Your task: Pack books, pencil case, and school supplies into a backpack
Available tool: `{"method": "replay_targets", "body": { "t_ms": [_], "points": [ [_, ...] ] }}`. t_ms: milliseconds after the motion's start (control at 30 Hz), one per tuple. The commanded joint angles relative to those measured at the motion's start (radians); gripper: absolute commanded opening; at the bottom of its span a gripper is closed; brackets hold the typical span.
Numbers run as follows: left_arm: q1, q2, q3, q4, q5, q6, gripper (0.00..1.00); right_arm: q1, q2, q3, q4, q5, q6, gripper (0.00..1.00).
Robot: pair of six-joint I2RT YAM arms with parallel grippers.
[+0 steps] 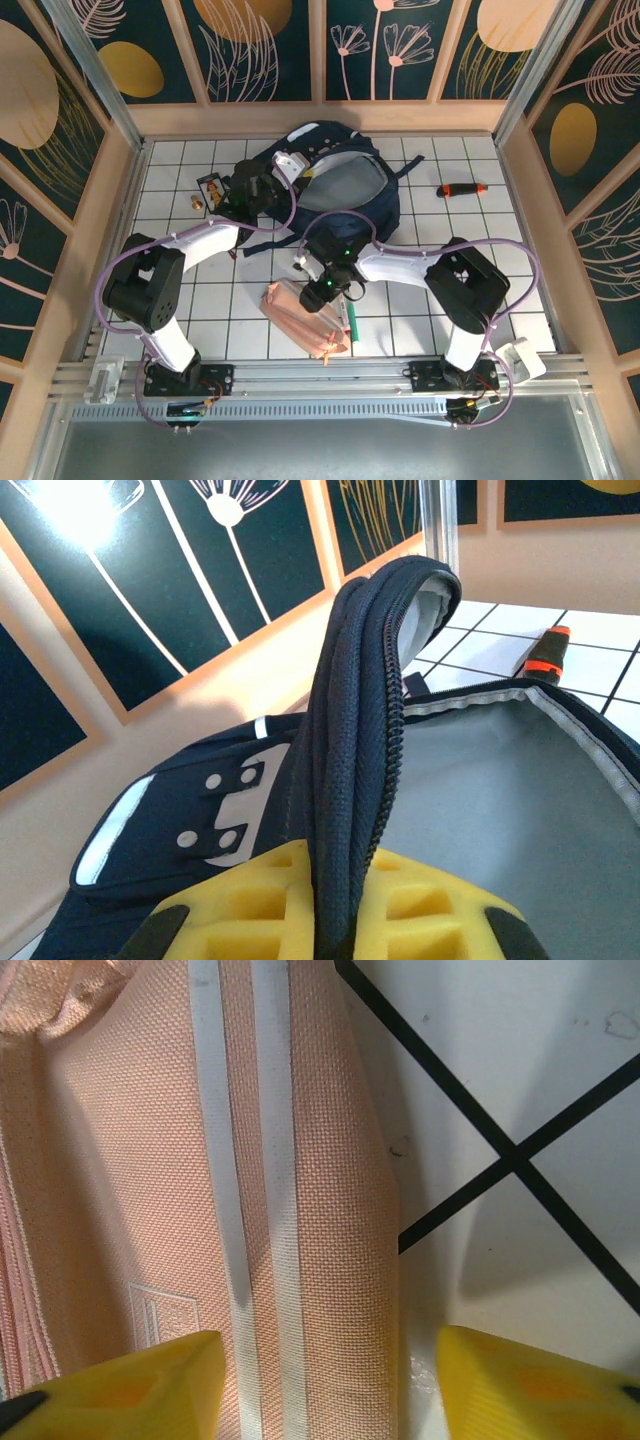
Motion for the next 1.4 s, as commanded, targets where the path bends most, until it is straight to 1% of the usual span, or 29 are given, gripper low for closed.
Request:
{"method": "replay_targets", "body": {
  "t_ms": [0, 67, 200, 233, 300, 367, 433, 533, 633, 700, 800, 900, 1000, 1067, 1167, 1267, 1367],
  "points": [
    [0.014, -0.029, 0.002, 0.054, -0.001, -0.027, 0.00, 0.020, 0.023, 0.022, -0.020, 0.036, -0.005, 0.49],
    [0.014, -0.029, 0.005, 0.056, -0.002, -0.027, 0.00, 0.026, 0.033, 0.020, -0.017, 0.044, -0.004, 0.40],
    [0.015, -0.031, 0.004, 0.056, -0.001, -0.028, 0.00, 0.035, 0.052, 0.023, -0.025, 0.066, -0.007, 0.29],
    [0.015, -0.032, 0.002, 0.057, -0.001, -0.028, 0.00, 0.039, 0.052, 0.023, -0.025, 0.072, -0.010, 0.25],
    [0.015, -0.034, -0.002, 0.059, 0.000, -0.028, 0.00, 0.041, 0.050, 0.022, -0.024, 0.076, -0.014, 0.14],
    [0.015, -0.036, -0.003, 0.058, -0.001, -0.028, 0.00, 0.040, 0.028, 0.026, -0.025, 0.071, -0.023, 0.00],
    [0.015, -0.039, -0.005, 0.055, -0.001, -0.026, 0.00, 0.039, -0.002, 0.035, -0.028, 0.058, -0.024, 0.00],
    [0.017, -0.046, -0.005, 0.050, -0.004, -0.022, 0.00, 0.032, -0.067, 0.074, -0.060, 0.001, -0.015, 0.00],
    [0.022, -0.052, -0.005, 0.045, -0.006, -0.022, 0.00, 0.006, -0.175, 0.109, -0.091, -0.100, 0.042, 0.00],
    [0.022, -0.057, -0.005, 0.044, -0.006, -0.024, 0.00, -0.033, -0.263, 0.110, -0.097, -0.162, 0.101, 0.00],
    [0.024, -0.066, -0.012, 0.066, -0.006, -0.040, 0.00, -0.142, -0.393, 0.069, -0.095, -0.255, 0.226, 0.00],
    [0.023, -0.081, -0.049, 0.166, -0.007, -0.052, 0.00, -0.295, -0.495, 0.019, -0.093, -0.328, 0.345, 0.00],
    [0.023, -0.098, -0.097, 0.262, 0.024, -0.010, 0.00, -0.439, -0.574, -0.020, -0.024, -0.395, 0.490, 0.00],
    [0.022, -0.102, -0.101, 0.284, 0.059, 0.032, 0.00, -0.510, -0.598, -0.031, 0.052, -0.440, 0.602, 0.00],
    [0.023, -0.103, -0.098, 0.305, 0.063, 0.058, 0.00, -0.579, -0.582, -0.004, 0.052, -0.404, 0.780, 0.00],
    [0.022, -0.110, -0.120, 0.391, 0.063, 0.094, 0.00, -0.626, -0.548, 0.004, 0.070, -0.411, 0.923, 0.00],
    [0.022, -0.111, -0.129, 0.463, 0.071, 0.132, 0.00, -0.657, -0.533, -0.040, 0.167, -0.405, 1.060, 0.00]
  ]
}}
